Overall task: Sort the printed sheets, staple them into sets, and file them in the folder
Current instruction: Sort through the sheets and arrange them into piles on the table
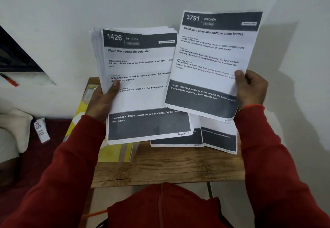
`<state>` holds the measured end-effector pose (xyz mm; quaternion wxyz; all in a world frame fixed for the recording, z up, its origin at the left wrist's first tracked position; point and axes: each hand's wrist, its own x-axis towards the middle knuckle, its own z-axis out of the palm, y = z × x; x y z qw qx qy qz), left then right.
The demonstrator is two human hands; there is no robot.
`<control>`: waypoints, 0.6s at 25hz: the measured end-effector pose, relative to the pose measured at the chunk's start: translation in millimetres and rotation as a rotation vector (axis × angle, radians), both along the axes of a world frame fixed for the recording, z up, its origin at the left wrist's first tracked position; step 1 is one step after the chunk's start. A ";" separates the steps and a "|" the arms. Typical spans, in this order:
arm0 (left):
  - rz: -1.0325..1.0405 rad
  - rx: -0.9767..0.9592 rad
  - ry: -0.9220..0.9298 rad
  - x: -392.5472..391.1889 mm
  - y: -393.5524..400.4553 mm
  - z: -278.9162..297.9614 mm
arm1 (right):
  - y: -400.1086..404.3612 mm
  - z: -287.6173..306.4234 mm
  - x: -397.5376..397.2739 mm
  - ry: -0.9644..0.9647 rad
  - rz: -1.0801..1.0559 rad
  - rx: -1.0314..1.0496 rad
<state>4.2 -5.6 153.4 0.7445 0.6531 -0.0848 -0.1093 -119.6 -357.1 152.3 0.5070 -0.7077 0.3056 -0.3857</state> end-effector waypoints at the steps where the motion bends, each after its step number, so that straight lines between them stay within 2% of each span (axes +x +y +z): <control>1: 0.003 0.002 0.001 0.6 0.3 -1.4 | -1.1 -1.6 -0.4 0.002 -0.009 -0.018; 8: 0.020 -0.009 0.009 8.2 6.9 -5.1 | -7.3 -18.1 -2.0 0.073 -0.179 -0.099; 10: 0.041 0.004 -0.017 11.5 12.2 -6.7 | -9.2 -32.9 -2.8 0.144 -0.223 -0.183; 13: 0.036 0.012 -0.034 15.2 19.7 -7.1 | 0.1 -64.1 -5.8 0.352 -0.169 -0.291; 15: 0.047 0.001 -0.025 14.7 22.5 -6.3 | 19.2 -85.7 -6.2 0.419 -0.062 -0.295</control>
